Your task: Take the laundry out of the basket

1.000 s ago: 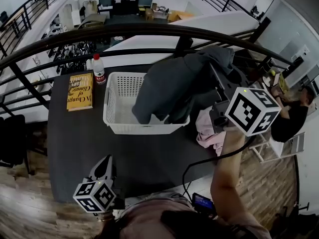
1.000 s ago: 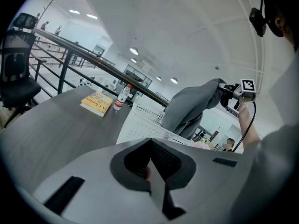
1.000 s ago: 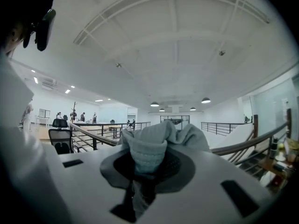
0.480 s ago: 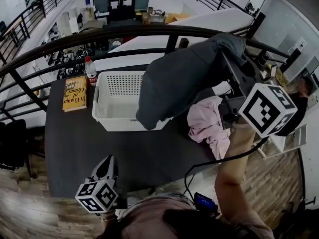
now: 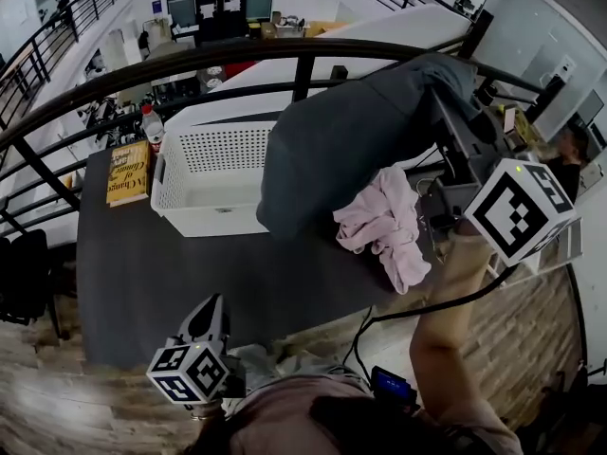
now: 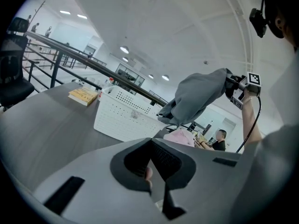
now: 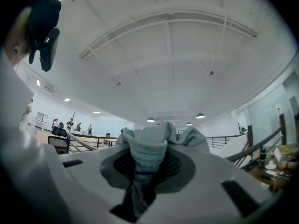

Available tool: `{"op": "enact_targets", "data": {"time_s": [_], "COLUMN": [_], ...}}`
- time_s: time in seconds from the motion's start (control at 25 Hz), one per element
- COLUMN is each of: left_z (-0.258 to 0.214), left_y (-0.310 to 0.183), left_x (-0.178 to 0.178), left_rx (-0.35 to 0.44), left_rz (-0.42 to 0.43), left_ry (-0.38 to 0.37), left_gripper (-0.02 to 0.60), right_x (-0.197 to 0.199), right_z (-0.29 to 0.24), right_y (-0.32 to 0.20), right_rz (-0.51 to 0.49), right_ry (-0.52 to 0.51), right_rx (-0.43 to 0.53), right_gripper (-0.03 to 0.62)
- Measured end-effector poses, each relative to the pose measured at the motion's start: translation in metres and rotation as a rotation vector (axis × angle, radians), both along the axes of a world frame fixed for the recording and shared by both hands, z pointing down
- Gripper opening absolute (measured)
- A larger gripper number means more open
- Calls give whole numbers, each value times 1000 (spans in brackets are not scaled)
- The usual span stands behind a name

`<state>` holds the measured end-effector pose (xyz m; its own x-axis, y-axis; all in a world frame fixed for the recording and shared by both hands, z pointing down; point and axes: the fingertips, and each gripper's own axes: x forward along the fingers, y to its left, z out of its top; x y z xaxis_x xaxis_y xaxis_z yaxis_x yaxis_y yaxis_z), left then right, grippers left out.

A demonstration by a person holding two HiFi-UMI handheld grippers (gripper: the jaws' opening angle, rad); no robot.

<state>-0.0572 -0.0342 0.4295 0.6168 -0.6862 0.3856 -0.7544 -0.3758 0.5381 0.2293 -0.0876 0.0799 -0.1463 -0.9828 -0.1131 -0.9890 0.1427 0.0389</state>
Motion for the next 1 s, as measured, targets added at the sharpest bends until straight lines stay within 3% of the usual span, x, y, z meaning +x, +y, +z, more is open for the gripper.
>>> {"op": "enact_targets", "data": {"time_s": [0.28, 0.64, 1.0], "left_z": [0, 5, 8], "left_y": [39, 68, 76], "left_x": [38, 79, 108], "left_rx": [5, -11, -23], "left_rz": [42, 75, 111], "left_ry": [-8, -25, -42], "left_gripper": [-11, -11, -11], "right_x": [39, 93, 90], "right_z": [10, 78, 148], "right_y": [44, 75, 76], "right_rz": [41, 112, 17], "right_ry": [11, 38, -2], "right_rx": [-14, -176, -310], "right_gripper": [80, 80, 81]}}
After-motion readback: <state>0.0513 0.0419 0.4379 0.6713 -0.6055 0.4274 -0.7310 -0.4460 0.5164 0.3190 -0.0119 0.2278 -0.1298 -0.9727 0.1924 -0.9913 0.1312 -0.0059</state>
